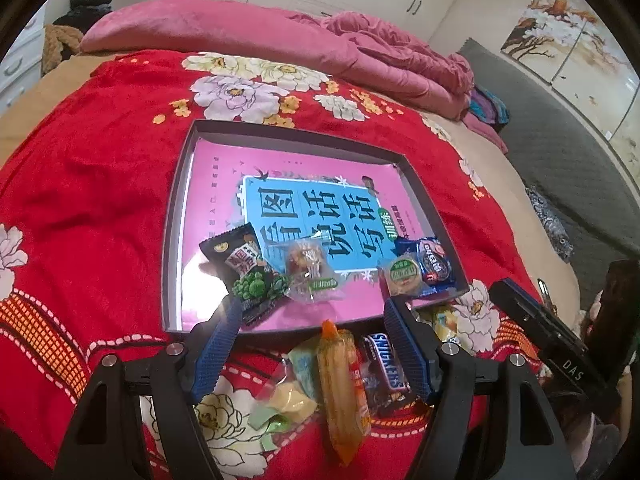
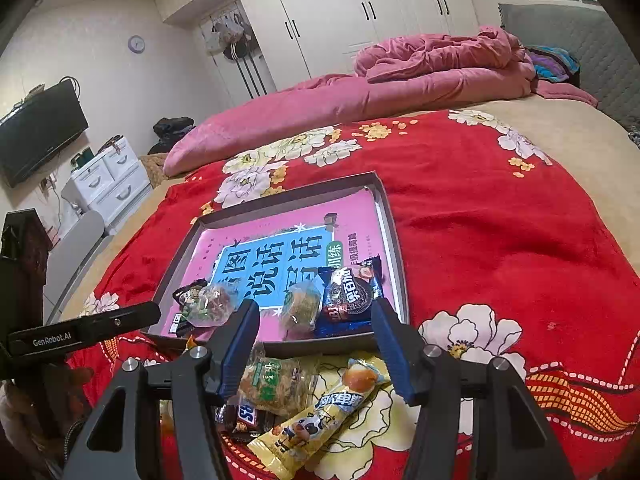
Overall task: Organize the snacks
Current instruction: 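Withdraw both open grippers from the tray toward the snack pile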
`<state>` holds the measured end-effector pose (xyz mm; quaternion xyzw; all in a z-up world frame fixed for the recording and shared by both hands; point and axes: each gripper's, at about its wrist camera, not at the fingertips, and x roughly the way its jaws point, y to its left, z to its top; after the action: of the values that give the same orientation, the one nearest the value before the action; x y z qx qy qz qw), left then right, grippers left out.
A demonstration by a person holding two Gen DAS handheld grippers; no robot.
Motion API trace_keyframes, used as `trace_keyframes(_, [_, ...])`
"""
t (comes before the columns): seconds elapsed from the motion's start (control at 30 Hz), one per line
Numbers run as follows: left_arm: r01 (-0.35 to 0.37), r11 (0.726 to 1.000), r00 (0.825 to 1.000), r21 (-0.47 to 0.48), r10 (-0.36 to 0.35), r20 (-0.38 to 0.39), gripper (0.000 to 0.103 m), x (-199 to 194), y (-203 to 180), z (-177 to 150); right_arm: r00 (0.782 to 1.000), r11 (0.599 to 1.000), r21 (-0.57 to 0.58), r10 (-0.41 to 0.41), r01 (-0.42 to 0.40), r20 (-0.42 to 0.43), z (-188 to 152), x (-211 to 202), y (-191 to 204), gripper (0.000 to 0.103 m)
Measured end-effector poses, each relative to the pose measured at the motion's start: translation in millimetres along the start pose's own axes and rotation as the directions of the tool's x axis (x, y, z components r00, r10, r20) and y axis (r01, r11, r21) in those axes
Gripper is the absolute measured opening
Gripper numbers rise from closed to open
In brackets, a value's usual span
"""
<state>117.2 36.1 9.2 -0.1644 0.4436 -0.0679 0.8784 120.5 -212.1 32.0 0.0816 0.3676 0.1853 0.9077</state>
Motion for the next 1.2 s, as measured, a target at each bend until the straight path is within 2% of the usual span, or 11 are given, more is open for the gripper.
trace_keyframes(0.47, [-0.010,1.000,0.999,-0.003,0.010,-0.034,0.075,2,-2,-8,0.999,1.000,0.008,-0.018,0.018,-0.036,-9,-14,-4,0.059])
trace_keyframes(0.93, [-0.028,1.000,0.997,-0.010,0.027,-0.078,0.075,6,7,-21,0.988,0.997,0.051,-0.046,0.054,-0.146,-27,1,-7,0.062])
trace_keyframes(1.2, [-0.018,1.000,0.996,0.022,0.020,-0.089,0.075,7,-3,-26,0.981,0.997,0.047,-0.047,0.057,-0.188,-39,4,0,0.062])
